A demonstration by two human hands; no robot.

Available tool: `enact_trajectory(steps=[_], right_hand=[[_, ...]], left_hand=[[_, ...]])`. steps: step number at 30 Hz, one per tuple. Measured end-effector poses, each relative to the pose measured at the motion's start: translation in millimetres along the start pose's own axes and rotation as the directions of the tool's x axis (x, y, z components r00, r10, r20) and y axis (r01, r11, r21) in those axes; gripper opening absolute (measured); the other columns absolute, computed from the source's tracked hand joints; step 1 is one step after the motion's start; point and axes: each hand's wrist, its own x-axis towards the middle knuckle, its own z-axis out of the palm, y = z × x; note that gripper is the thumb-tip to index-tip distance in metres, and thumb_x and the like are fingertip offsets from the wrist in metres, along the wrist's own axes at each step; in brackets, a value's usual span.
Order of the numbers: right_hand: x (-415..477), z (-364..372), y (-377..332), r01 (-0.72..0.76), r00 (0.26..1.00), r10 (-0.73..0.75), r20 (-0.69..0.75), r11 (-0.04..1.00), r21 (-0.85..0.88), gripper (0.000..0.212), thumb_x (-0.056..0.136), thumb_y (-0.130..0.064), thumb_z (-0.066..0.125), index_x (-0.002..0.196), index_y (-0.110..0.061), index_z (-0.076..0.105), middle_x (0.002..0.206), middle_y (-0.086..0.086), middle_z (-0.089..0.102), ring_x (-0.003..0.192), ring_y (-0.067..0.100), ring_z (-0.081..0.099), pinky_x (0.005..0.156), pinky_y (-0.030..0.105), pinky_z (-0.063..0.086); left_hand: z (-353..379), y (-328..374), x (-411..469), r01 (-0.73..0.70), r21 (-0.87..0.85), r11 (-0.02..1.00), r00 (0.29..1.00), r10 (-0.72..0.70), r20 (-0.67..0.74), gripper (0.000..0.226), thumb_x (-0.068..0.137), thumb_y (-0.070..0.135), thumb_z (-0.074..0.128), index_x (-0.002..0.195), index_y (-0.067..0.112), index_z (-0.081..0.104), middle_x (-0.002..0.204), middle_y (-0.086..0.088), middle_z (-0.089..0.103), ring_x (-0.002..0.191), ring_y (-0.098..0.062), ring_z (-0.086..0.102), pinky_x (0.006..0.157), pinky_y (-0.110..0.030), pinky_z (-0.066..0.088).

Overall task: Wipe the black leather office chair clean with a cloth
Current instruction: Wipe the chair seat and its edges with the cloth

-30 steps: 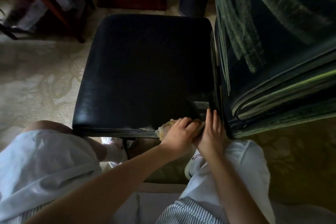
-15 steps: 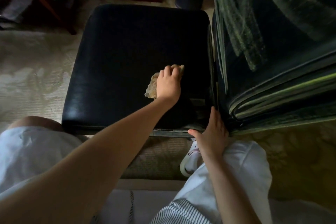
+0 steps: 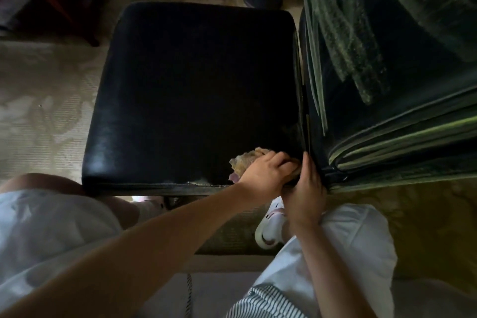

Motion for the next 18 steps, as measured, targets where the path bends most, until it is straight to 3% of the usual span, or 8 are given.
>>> enact_trajectory(steps=[2, 5, 8, 12, 18], right_hand=[[0.8, -2.3, 2.3, 0.007, 0.999, -0.007, 0.039, 1.000, 0.002, 0.084, 0.068, -0.015, 0.076, 0.142, -0.007, 0.038, 0.140, 0.016, 0.047, 0.127, 0.032, 0.047, 0.097, 0.043, 0.039], [2.1, -5.4, 3.2, -0.034, 0.991, 0.030, 0.132, 0.999, 0.026, 0.101, 0.064, -0.035, 0.081, 0.147, -0.015, 0.027, 0.148, 0.006, 0.038, 0.134, 0.025, 0.038, 0.102, 0.039, 0.032], [7.2, -7.2, 5.5, -0.075, 0.978, 0.071, 0.196, 0.997, 0.011, 0.106, 0.063, -0.046, 0.080, 0.149, -0.021, 0.023, 0.153, 0.000, 0.029, 0.138, 0.020, 0.030, 0.104, 0.036, 0.027], [14.2, -6.3, 13.5, -0.008, 0.975, 0.020, 0.223, 0.998, -0.057, 0.096, 0.068, -0.049, 0.076, 0.147, -0.021, 0.029, 0.154, -0.002, 0.025, 0.141, 0.016, 0.024, 0.106, 0.033, 0.022], [19.7, -2.0, 18.2, -0.020, 0.987, 0.032, 0.158, 0.997, -0.080, 0.095, 0.067, -0.044, 0.079, 0.146, -0.021, 0.032, 0.152, 0.001, 0.030, 0.140, 0.020, 0.027, 0.109, 0.038, 0.021]], left_hand=[[-6.6, -4.2, -2.1, -0.073, -0.022, 0.997, 0.997, 0.074, 0.004, 0.038, 0.079, 0.015, 0.068, 0.116, 0.007, 0.063, 0.106, -0.016, 0.059, 0.090, -0.033, 0.056, 0.083, -0.039, 0.048], [-18.8, -11.8, 6.6, -0.060, -0.067, 0.996, 0.998, 0.060, -0.007, 0.036, 0.089, 0.022, 0.053, 0.122, 0.007, 0.059, 0.109, -0.017, 0.056, 0.093, -0.033, 0.054, 0.085, -0.038, 0.045], [-28.3, -24.0, 30.9, 0.068, -0.056, 0.996, 0.982, -0.077, -0.172, 0.035, 0.089, 0.021, 0.047, 0.118, 0.004, 0.060, 0.100, -0.019, 0.057, 0.086, -0.036, 0.056, 0.077, -0.038, 0.047], [-49.3, -47.3, 84.1, 0.349, -0.075, 0.934, 0.903, -0.357, -0.240, 0.040, 0.093, 0.013, 0.050, 0.132, 0.009, 0.049, 0.121, -0.017, 0.048, 0.108, -0.033, 0.044, 0.093, -0.032, 0.032], [-27.0, -44.6, 114.4, 0.385, 0.026, 0.923, 0.909, -0.374, -0.184, 0.042, 0.091, 0.020, 0.053, 0.132, 0.016, 0.049, 0.123, -0.010, 0.048, 0.109, -0.029, 0.045, 0.093, -0.034, 0.037]])
